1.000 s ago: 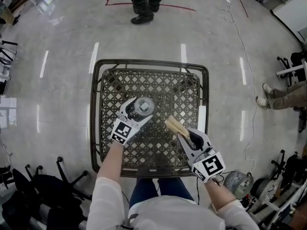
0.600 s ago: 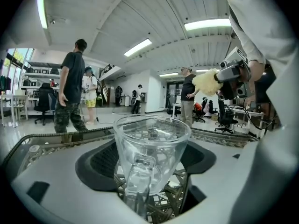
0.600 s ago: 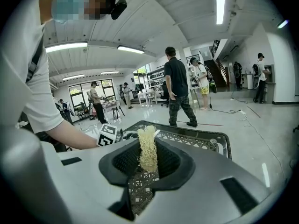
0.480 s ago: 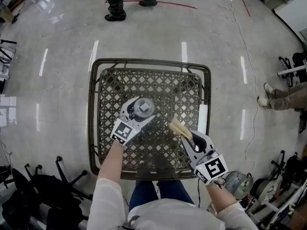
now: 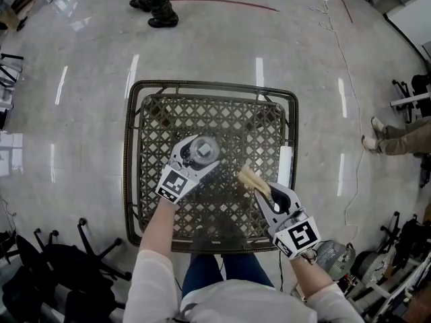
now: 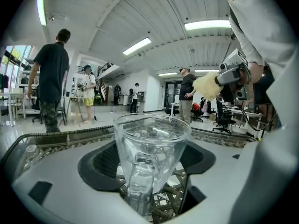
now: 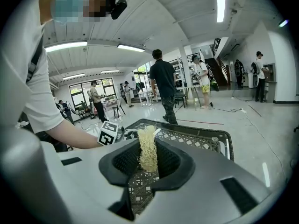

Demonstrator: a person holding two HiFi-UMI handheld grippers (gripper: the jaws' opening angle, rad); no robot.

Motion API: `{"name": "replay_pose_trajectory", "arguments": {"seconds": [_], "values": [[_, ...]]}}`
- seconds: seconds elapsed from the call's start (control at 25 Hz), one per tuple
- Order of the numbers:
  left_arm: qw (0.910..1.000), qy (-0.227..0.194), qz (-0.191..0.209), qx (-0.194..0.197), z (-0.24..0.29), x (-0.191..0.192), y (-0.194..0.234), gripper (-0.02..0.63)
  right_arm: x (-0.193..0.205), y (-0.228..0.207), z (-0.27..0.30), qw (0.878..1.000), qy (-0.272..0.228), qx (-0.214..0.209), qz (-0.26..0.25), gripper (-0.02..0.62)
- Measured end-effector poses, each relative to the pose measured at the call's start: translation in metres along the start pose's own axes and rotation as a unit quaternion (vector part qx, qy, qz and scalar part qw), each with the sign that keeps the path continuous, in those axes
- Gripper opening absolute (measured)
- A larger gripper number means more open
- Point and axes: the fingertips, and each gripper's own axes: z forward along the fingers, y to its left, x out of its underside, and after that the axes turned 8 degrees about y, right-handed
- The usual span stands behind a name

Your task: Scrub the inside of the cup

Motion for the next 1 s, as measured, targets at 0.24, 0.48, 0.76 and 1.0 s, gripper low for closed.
{"name": "replay_pose_trajectory", "arguments": {"seconds": [0.24,0.48,0.76,1.0], "values": [[0.9997,-0.001,-0.009,-0.022,0.001,0.001,0.004,0.379,0.004,0.000,-0.001,1.000,0.004,0.001,-0.001,0.091],[0.9997,0.000,-0.010,-0.021,-0.001,0.000,0.001,0.379,0.002,-0.002,-0.004,1.000,0.000,0.006,-0.001,0.091],[0.9994,-0.002,0.030,-0.014,-0.017,-0.031,-0.007,0.379,-0.017,0.004,-0.005,1.000,-0.022,0.004,-0.006,0.091],[0.9987,0.004,0.030,-0.040,-0.050,-0.064,-0.008,0.379,-0.043,0.018,-0.009,0.999,-0.044,0.004,-0.017,0.090]]}}
